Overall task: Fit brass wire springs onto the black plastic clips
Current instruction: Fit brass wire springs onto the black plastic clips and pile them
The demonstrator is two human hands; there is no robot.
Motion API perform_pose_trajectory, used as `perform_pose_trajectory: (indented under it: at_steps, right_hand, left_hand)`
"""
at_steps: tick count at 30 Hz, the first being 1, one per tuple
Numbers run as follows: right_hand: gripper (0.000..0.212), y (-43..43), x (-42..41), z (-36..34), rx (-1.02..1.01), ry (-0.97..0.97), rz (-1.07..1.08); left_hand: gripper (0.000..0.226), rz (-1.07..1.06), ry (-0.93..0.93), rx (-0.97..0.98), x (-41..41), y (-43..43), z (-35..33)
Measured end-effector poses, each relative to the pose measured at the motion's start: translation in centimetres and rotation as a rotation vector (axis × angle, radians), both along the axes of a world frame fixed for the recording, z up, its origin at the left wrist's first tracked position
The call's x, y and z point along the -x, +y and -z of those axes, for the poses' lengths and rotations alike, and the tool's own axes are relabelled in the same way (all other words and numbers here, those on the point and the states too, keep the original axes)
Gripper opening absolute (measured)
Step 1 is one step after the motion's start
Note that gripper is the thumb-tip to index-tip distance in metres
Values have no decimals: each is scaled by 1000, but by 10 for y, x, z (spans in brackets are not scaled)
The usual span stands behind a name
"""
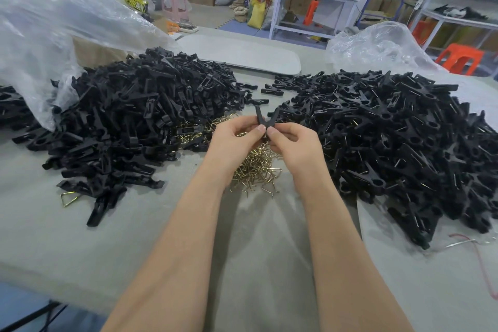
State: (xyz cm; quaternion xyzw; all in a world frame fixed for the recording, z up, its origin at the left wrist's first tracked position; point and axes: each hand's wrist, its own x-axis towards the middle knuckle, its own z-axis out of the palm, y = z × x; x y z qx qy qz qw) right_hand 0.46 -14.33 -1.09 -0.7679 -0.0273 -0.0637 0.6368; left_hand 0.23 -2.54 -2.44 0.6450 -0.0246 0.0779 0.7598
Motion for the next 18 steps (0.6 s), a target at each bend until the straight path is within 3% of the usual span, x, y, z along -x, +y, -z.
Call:
perform_pose_trajectory:
  at_steps: [4,12,16,18]
  right_hand:
    - [20,-2,1,-1,-116,3,-26]
    - [21,4,3,-3,-41,-56,-112]
    - [15,3,3,-5,-105,-6,-79]
    - [15,3,3,-4,-40,19,-1]
  left_hand:
    - [18,9,22,17,2,-2,-4]
    - [12,-50,-64,-163,7,-1,-10]
    - [14,-70,-25,-135,7,-1,-10]
    - [11,-76,10,-124,5,-3,-9]
